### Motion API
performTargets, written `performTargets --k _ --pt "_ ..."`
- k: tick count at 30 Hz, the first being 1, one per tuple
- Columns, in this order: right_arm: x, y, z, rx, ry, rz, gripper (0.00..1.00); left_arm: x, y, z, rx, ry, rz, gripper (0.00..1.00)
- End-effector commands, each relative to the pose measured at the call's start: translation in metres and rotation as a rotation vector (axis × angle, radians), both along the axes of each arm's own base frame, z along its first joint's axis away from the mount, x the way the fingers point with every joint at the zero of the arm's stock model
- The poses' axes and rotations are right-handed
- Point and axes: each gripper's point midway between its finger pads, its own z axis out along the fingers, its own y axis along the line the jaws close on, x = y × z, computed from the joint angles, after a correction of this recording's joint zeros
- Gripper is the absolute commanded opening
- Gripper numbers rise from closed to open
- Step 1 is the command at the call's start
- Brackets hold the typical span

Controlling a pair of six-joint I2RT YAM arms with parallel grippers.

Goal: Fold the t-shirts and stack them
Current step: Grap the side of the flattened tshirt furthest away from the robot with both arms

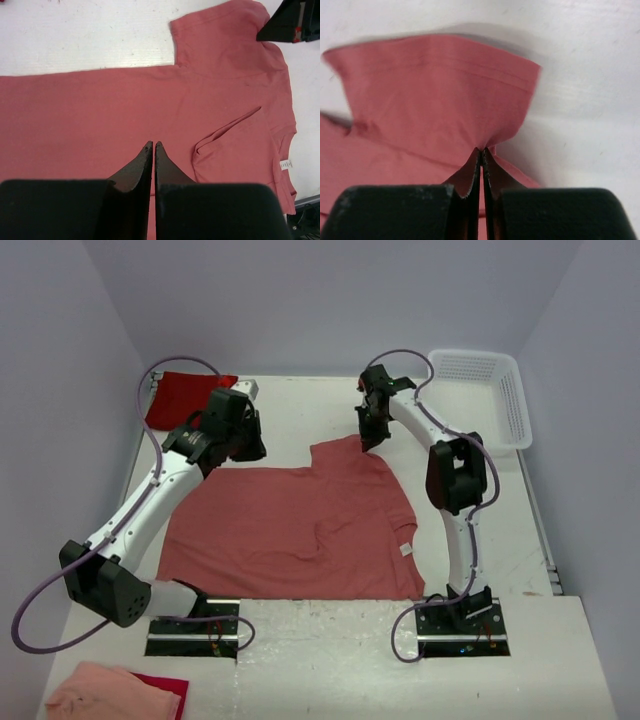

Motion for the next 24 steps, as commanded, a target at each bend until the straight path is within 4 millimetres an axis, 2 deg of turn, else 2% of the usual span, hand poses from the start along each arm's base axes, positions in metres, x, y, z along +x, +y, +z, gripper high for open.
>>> performTargets --k 1,2,3,4,5,6,8,9,10,12,13,14,15,16,17,19,20,21,24 --pt "-0.014 0.021 0.06 -0.035 -0.167 0.091 0.0 -0.001 0.003 0.02 -0.029 -0.068 0.003 0.04" --pt "-0.025 0.035 0.061 -0.031 -0.17 0.116 0.0 -0.002 0.003 0.02 -0.031 -0.066 0.004 0.04" --pt "-0.041 0.036 0.05 -0.036 -0.132 0.119 0.0 -0.003 0.003 0.02 -0.035 -0.066 0.002 0.04" --pt "-0.049 0.04 0.059 -0.03 -0.152 0.122 0.0 -0.004 0.002 0.02 -0.039 -0.062 0.003 0.04" --pt "-0.059 0.051 0.058 -0.022 -0.158 0.14 0.0 -0.005 0.003 0.02 -0.04 -0.059 0.003 0.04" --pt "-0.076 0.049 0.044 -0.032 -0.117 0.136 0.0 -0.005 0.003 0.02 -0.039 -0.059 0.004 0.04" --pt "-0.096 0.062 0.048 -0.012 -0.121 0.165 0.0 -0.006 0.005 0.018 -0.028 -0.054 0.012 0.04" --pt "-0.106 0.064 0.043 -0.011 -0.107 0.161 0.0 -0.006 0.006 0.018 -0.026 -0.051 0.013 0.04" --pt "-0.124 0.061 0.029 -0.03 -0.064 0.171 0.0 -0.006 0.006 0.018 -0.024 -0.052 0.011 0.04" --pt "-0.146 0.07 0.021 -0.035 -0.043 0.186 0.02 -0.006 0.008 0.019 -0.016 -0.056 0.02 0.04" --pt "-0.16 0.066 0.01 -0.058 -0.015 0.191 0.05 -0.006 0.008 0.02 -0.015 -0.056 0.019 0.04" --pt "-0.167 0.069 0.007 -0.09 -0.044 0.205 0.21 -0.006 0.009 0.02 -0.013 -0.057 0.021 0.04" --pt "-0.177 0.064 0.005 -0.107 -0.05 0.196 0.28 -0.005 0.009 0.02 -0.011 -0.06 0.025 0.04" --pt "-0.18 0.065 0.007 -0.117 -0.069 0.203 0.33 -0.004 0.01 0.02 -0.008 -0.061 0.024 0.04" --pt "-0.183 0.067 0.01 -0.122 -0.097 0.206 0.42 -0.004 0.01 0.019 -0.003 -0.057 0.025 0.04" --pt "-0.184 0.058 0.022 -0.145 -0.161 0.172 0.46 -0.003 0.009 0.014 0.002 -0.044 0.023 0.04" --pt "-0.186 0.06 0.028 -0.139 -0.187 0.173 0.55 -0.003 0.009 0.012 0.004 -0.041 0.023 0.04" --pt "-0.186 0.056 0.038 -0.133 -0.219 0.152 0.57 -0.003 0.009 0.01 0.004 -0.036 0.024 0.05" --pt "-0.186 0.047 0.052 -0.141 -0.253 0.109 0.59 -0.003 0.009 0.005 0.007 -0.029 0.023 0.04"
